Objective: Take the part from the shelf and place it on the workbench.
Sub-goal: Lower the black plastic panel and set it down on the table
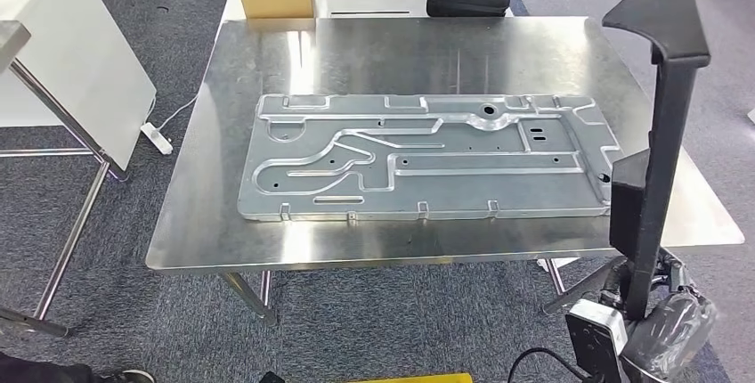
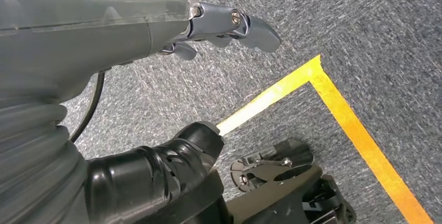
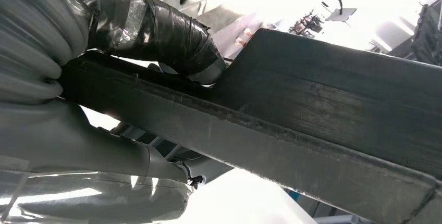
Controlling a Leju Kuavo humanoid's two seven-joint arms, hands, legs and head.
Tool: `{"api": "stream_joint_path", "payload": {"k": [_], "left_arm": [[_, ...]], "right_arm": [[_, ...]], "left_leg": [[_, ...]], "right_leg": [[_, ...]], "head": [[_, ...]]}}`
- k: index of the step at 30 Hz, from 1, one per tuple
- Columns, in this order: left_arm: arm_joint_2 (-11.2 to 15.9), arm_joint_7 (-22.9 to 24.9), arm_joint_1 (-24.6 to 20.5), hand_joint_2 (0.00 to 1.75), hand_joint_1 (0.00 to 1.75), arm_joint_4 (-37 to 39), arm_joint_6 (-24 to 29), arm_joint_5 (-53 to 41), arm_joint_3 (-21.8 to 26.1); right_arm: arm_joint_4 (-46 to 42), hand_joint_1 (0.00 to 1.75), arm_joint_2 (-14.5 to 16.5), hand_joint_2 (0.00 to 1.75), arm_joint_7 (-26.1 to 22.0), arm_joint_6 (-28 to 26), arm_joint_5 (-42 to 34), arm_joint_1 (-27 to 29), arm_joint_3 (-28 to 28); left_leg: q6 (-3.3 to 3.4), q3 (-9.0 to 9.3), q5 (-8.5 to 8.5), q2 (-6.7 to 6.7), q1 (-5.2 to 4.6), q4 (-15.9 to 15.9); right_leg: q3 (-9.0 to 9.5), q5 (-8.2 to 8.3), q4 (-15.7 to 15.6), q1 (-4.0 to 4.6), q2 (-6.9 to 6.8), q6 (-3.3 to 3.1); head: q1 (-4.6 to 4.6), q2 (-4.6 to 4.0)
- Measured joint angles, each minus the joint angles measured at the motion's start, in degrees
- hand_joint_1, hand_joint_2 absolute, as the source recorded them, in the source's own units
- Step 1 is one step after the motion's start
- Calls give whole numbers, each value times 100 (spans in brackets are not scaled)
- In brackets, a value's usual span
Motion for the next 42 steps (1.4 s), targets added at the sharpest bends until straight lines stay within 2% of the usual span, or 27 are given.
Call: {"api": "stream_joint_path", "payload": {"k": [8, 18, 27, 33, 37, 40, 42], "left_arm": [[0, 5, -16, 175, 0, 0, -21, -15, -71], [0, 58, -60, 175, 0, 0, -92, -122, -129], [0, 27, -141, 175, 0, 0, -311, -215, -255], [-5, 115, -228, 175, 0, 0, -491, -338, -393], [-16, 121, -276, 175, 0, 0, -582, -391, -485], [-17, 101, -300, 175, 0, 0, -655, -426, -560], [-19, 119, -313, 87, 0, -1, -621, -416, -603]], "right_arm": [[45, 175, -92, 175, 28, -1, 88, -118, 0], [197, 175, -376, 175, 385, 0, 546, -674, 311], [570, 175, -784, 175, 1209, 18, 1188, -1628, 965], [1170, 175, -1047, 175, 1797, 448, 2001, -2637, 1352], [1611, 134, -1161, 175, 2059, 648, 2183, -3330, 1583], [1930, 135, -1226, 175, 2246, 772, 2231, -3805, 1689], [2159, 137, -1272, 175, 2347, 832, 2229, -4060, 1735]], "left_leg": [[-18, 15, 12, 0, 23, -14], [-27, 19, 18, 2, 25, -19], [-29, 20, 26, 3, 25, -19], [-27, 20, 33, 3, 25, -18], [-28, 20, 36, 1, 25, -17], [-28, 20, 36, 1, 25, -17], [-28, 20, 36, 0, 25, -17]], "right_leg": [[6, -2, 8, 20, -2, 6], [5, -4, 21, 20, -1, 8], [8, -3, 23, 19, -2, 9], [7, -1, 26, 19, -2, 11], [5, -1, 31, 19, -7, 11], [4, -1, 33, 19, -6, 11], [3, -1, 33, 19, -8, 11]], "head": [[0, 0], [0, 0], [0, 0], [0, 0], [0, 0], [1, 0], [1, 0]]}}
